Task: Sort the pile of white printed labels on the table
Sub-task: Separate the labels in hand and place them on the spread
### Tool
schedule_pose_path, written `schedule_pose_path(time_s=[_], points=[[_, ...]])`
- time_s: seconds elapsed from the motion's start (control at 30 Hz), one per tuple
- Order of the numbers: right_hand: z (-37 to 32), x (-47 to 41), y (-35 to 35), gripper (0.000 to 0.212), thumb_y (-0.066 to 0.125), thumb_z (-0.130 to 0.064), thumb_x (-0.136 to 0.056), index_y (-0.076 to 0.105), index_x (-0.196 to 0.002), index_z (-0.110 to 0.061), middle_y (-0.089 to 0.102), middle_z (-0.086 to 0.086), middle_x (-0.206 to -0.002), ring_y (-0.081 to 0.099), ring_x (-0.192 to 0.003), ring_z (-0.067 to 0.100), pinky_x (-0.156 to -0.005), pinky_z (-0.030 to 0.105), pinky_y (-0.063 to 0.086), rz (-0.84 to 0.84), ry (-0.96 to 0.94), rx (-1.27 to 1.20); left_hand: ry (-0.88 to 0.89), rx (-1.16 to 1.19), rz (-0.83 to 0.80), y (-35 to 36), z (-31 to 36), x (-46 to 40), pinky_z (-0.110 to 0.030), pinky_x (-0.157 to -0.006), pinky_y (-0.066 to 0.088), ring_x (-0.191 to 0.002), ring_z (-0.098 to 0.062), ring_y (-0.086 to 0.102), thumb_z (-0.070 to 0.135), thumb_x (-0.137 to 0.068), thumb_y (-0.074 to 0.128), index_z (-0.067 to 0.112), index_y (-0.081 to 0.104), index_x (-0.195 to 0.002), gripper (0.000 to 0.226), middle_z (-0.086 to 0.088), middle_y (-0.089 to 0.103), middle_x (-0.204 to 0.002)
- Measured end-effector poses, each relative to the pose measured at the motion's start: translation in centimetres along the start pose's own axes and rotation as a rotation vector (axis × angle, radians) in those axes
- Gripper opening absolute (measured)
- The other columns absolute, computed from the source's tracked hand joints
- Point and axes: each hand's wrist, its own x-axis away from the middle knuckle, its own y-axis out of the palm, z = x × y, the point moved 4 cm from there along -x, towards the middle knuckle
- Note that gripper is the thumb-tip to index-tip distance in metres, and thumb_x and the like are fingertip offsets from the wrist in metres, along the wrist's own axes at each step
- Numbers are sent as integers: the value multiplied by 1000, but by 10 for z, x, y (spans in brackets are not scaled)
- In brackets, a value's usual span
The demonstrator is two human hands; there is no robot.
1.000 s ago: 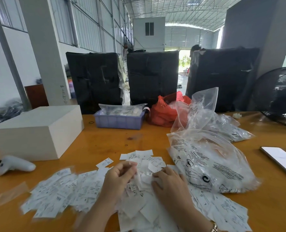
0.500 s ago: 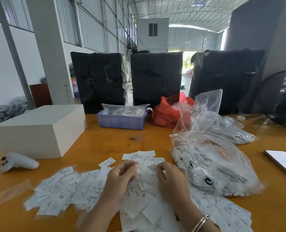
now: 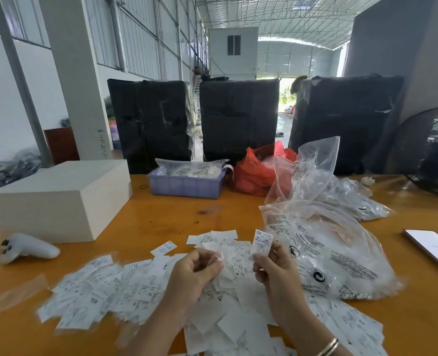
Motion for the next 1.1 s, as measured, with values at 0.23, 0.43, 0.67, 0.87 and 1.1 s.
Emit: schedule_pose_path(time_s=[0.23,0.43,0.67,0.87,1.1], points=[[0,4,4,11,72,-29,-66,70,-65,-18,66,3,-71,62,-65,12,-61,20,52,-127,-49,-19,-49,158,-17,-1,-1,0,-31,-77,57,-86,-19,69,15,-75,76,22,71,-100,26,0,74,-88],[3,12,13,13,71,-15,-80,61,-75,-10,65,12,-66,58,-51,19,-46,22,43,-298,-56,159,-190,801,-5,-4,2,-3,-23,-55,57,-68,-15,70,6,-69,70,11,68,-109,40,-10,74,-86],[13,22,28,14,59,-9,-91,69,-86,-17,66,5,-60,51,-42,10,-45,18,41,-448,9,450,-168,899,9,-5,7,-1,-21,-61,59,-73,-10,71,15,-69,69,14,66,-112,43,-4,75,-88],[11,21,27,18,58,-8,-91,73,-88,-17,65,7,-59,51,-42,12,-45,19,40,-432,30,379,-202,888,-45,3,5,3,-23,-59,58,-76,-14,72,13,-71,69,11,67,-110,39,-7,74,-87],[10,17,22,21,57,-9,-92,74,-86,-20,61,9,-57,48,-40,14,-42,20,39,-396,51,298,-192,827,-40,2,6,2,-23,-58,59,-75,-14,72,11,-71,68,13,68,-106,35,-8,74,-86]])
